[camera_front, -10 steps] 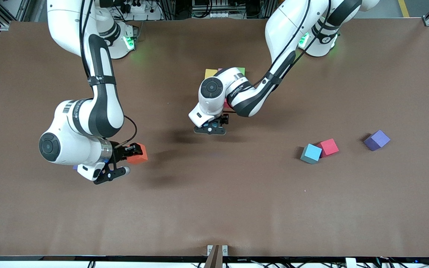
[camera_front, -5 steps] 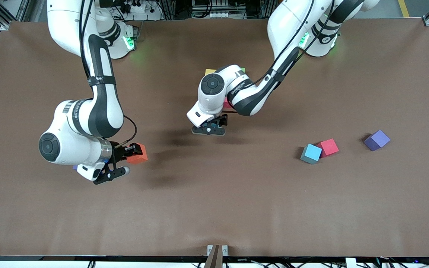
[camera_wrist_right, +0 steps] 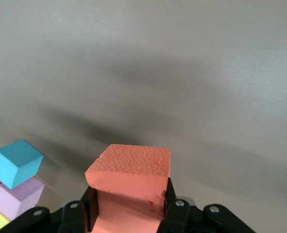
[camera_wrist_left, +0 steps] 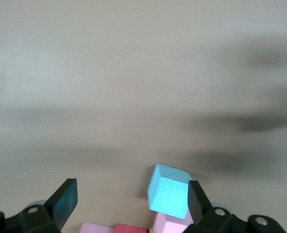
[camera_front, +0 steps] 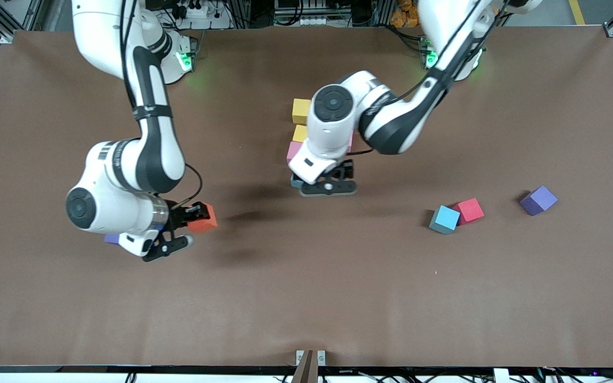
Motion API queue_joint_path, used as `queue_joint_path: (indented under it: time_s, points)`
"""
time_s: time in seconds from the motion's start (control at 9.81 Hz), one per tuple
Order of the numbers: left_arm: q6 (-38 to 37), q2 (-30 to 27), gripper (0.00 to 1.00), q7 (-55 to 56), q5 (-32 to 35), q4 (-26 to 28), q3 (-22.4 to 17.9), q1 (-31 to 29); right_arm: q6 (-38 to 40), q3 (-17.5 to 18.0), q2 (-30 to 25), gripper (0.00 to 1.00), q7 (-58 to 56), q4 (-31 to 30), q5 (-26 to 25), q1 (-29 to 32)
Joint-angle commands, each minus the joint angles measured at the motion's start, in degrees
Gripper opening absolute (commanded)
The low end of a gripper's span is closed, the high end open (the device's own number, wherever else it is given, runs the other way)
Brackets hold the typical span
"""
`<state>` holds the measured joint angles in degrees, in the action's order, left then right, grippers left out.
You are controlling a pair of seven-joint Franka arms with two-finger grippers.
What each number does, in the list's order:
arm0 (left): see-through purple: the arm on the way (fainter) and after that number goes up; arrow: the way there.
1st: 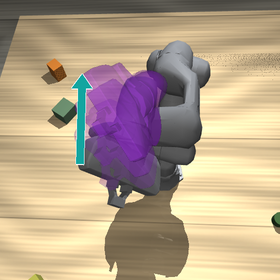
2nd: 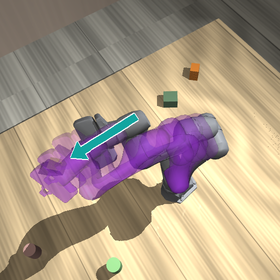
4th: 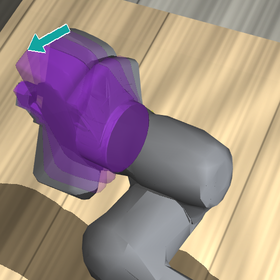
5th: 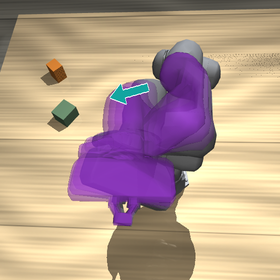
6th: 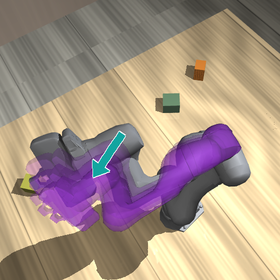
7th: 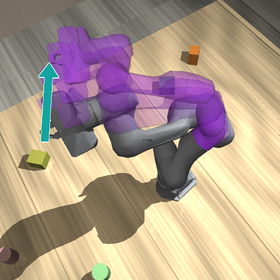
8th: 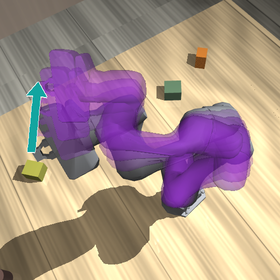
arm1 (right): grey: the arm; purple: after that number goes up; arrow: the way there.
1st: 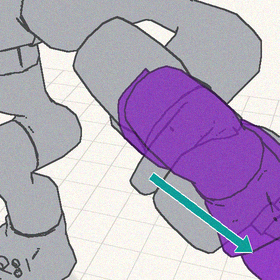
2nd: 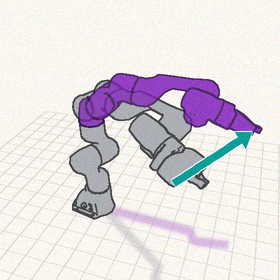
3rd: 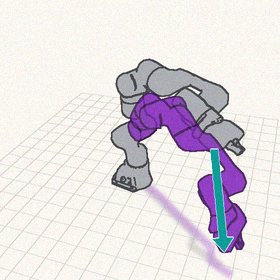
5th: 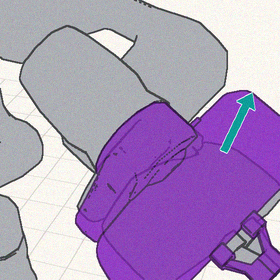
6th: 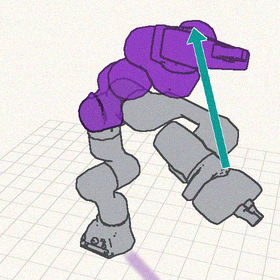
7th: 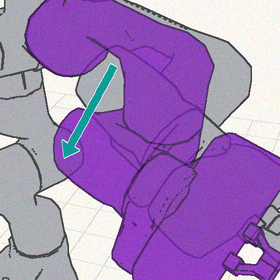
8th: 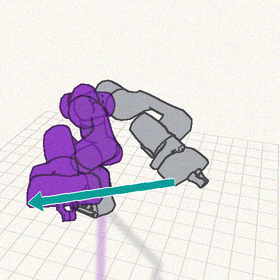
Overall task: Form number 2 with 11 blocks
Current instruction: 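Lower the cyan cube at the figure and open the left gripper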
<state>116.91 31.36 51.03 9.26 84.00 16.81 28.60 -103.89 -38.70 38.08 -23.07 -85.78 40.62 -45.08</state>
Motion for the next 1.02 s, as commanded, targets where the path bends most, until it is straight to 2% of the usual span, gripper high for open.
queue_joint_path:
  time_s: [0.0, 0.41, 0.51, 0.71, 0.92]
  points:
    - [-4.0, -4.5, 1.0, -6.3, 0.5, 1.6, 0.3, -4.7, -3.3, -0.1, -0.6, 0.06, 0.2, -0.3, 0.3, -4.9]
    - [-13.2, -10.3, 1.0, -29.7, -1.6, 1.6, 0.3, -16.7, -10.8, -0.1, 0.8, 0.08, -1.6, -0.3, -1.5, -17.7]
    - [-16.1, -11.3, 1.0, -32.5, -1.6, 1.7, 0.3, -19.1, -12.5, 0.3, 2.1, 0.08, -2.5, -0.1, -2.4, -20.2]
    - [-18.7, -13.0, 1.0, -38.4, -1.5, 2.2, 0.2, -23.3, -14.4, 5.8, 2.3, 0.03, -2.9, 0.6, -2.8, -21.3]
    - [-17.8, -13.5, 1.0, -43.7, -0.7, 5.0, 0.2, -26.9, -20.7, 10.5, 4.0, 0.0, -3.5, 2.3, -4.3, -21.8]
